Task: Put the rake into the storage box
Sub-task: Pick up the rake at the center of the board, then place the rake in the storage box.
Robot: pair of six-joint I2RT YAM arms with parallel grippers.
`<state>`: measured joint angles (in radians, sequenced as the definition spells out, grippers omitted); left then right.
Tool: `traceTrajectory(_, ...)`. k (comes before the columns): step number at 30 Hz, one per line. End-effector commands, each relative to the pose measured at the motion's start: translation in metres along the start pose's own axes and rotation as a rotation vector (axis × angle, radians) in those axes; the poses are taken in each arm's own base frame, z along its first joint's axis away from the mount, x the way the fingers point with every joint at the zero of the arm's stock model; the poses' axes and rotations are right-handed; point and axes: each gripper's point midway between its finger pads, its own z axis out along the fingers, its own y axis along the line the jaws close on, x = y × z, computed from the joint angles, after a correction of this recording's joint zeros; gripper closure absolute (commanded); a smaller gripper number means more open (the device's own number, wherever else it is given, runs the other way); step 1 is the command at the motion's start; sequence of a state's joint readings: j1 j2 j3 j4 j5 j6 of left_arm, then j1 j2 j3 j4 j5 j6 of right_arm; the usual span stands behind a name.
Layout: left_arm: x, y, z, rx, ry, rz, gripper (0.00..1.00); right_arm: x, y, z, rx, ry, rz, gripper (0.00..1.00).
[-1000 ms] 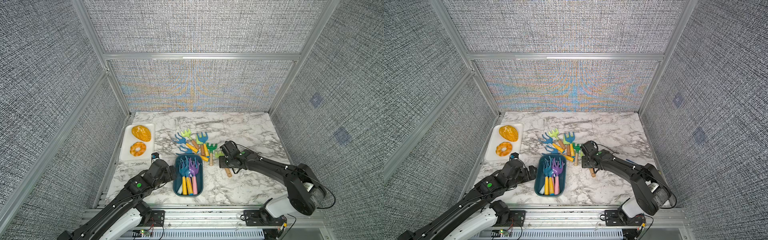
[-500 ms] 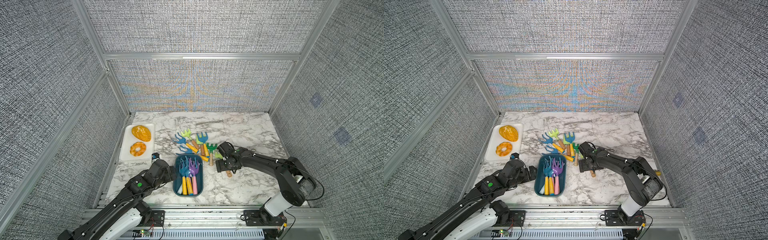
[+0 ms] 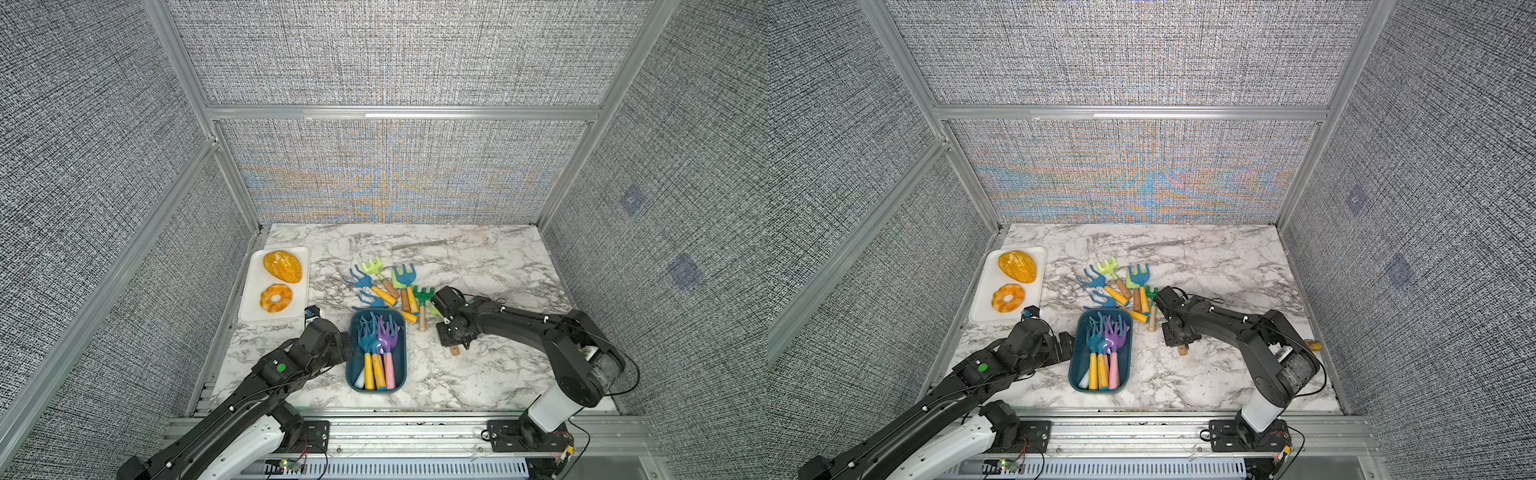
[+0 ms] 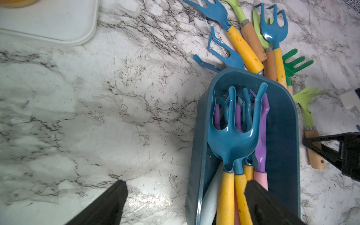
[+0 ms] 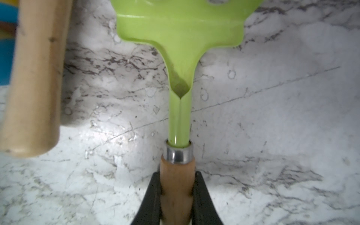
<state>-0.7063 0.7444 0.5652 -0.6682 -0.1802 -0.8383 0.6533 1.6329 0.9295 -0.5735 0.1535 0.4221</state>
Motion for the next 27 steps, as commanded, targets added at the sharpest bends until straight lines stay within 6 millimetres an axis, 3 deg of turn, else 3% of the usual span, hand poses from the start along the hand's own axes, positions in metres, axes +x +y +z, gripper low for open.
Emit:
traceTrajectory(1, -0.004, -0.004, -0.002, 0.016, -0.009, 0.002, 0.01, -0.007, -0.002, -0.013, 0.007, -0.038, 0.010, 0.91)
traceTrajectory(7, -0.005, -0.003, -0.003, 0.013, -0.020, -0.001, 0.01, -0.022, 0.023, -0.052, -0.142, -0.163, 0.027, 0.95)
traceTrajectory(11, -0.008, -0.001, -0.006, 0.014, -0.043, -0.007, 0.01, -0.024, 0.066, -0.090, -0.376, -0.241, 0.012, 0.95)
traceTrajectory(15, -0.009, 0.000, -0.008, 0.016, -0.056, -0.012, 0.01, -0.013, 0.105, -0.116, -0.551, -0.245, -0.014, 0.95)
traceTrajectory(21, -0.008, 0.002, -0.008, 0.016, -0.061, -0.013, 0.01, 0.006, 0.147, -0.132, -0.699, -0.220, 0.009, 0.97)
traceTrajectory(27, -0.006, 0.003, -0.007, 0.021, -0.064, -0.013, 0.01, 0.013, 0.172, -0.129, -0.739, -0.199, 0.049, 0.99)
